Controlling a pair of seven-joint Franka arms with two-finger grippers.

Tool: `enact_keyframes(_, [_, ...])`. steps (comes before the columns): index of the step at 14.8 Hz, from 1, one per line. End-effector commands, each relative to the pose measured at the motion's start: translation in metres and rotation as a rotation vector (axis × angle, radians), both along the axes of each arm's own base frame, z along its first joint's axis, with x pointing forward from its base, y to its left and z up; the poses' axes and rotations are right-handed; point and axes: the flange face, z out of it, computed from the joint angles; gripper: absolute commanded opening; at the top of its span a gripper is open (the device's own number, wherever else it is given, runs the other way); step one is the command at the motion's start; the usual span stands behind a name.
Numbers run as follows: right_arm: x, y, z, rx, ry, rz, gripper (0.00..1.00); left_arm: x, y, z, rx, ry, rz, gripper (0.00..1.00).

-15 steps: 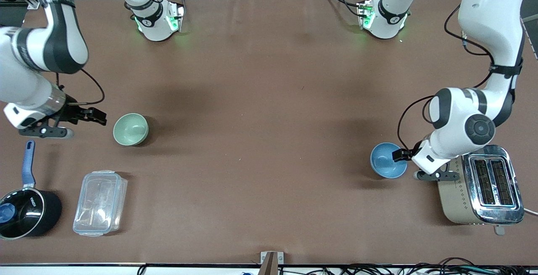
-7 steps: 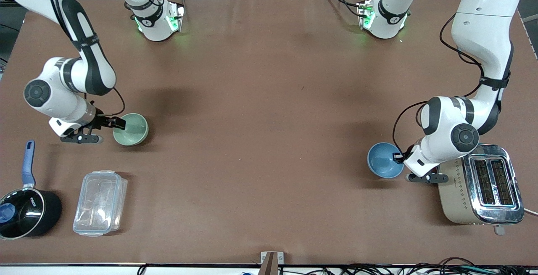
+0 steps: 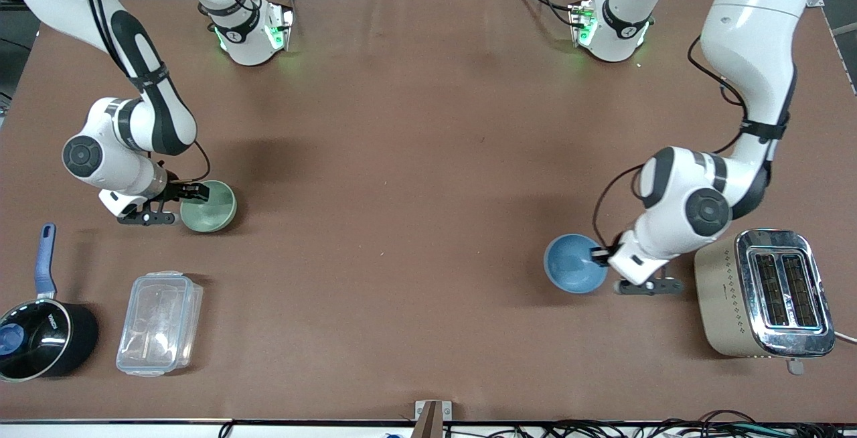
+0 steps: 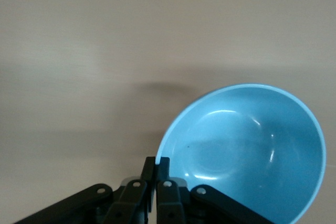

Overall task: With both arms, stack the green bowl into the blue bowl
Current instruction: 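Push the blue bowl with the left gripper while the right gripper lifts the green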

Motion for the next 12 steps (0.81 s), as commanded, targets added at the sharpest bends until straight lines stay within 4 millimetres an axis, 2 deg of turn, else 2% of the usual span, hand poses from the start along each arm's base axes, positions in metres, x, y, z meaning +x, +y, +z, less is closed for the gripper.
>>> enact_keyframes(1, [-0.009,-0.004,-0.001,0.008,-0.031,0.001,0.45,-0.021,-0.072,0.016,-0.046,0.026,0.046,0.0])
enact_keyframes(3, [-0.01,-0.014,-0.001,0.029,-0.037,-0.056,0.14,-0.048,-0.14,0.009,-0.056,0.052,0.042,0.0])
enact_keyframes(4, [-0.01,-0.015,-0.001,0.05,-0.045,-0.092,0.04,-0.065,-0.169,-0.003,-0.054,0.081,0.051,0.0])
enact_keyframes(6, [-0.008,-0.016,0.001,0.06,-0.054,-0.116,0.0,-0.075,-0.217,-0.016,-0.073,0.091,0.072,0.0])
enact_keyframes(7, [-0.006,-0.015,0.006,0.063,-0.053,-0.123,0.0,-0.092,-0.248,-0.027,-0.073,0.106,0.06,0.0])
enact_keyframes(8, [-0.001,-0.012,0.017,0.07,-0.044,-0.122,0.0,-0.103,-0.269,-0.034,-0.076,0.108,0.052,0.0])
enact_keyframes(10, [0.022,-0.015,0.065,0.096,-0.033,-0.126,0.0,-0.117,-0.292,-0.046,-0.07,0.114,0.041,0.01])
enact_keyframes(12, [0.052,-0.001,0.128,0.115,0.011,-0.158,0.0,-0.126,-0.301,-0.061,-0.059,0.117,0.025,0.04])
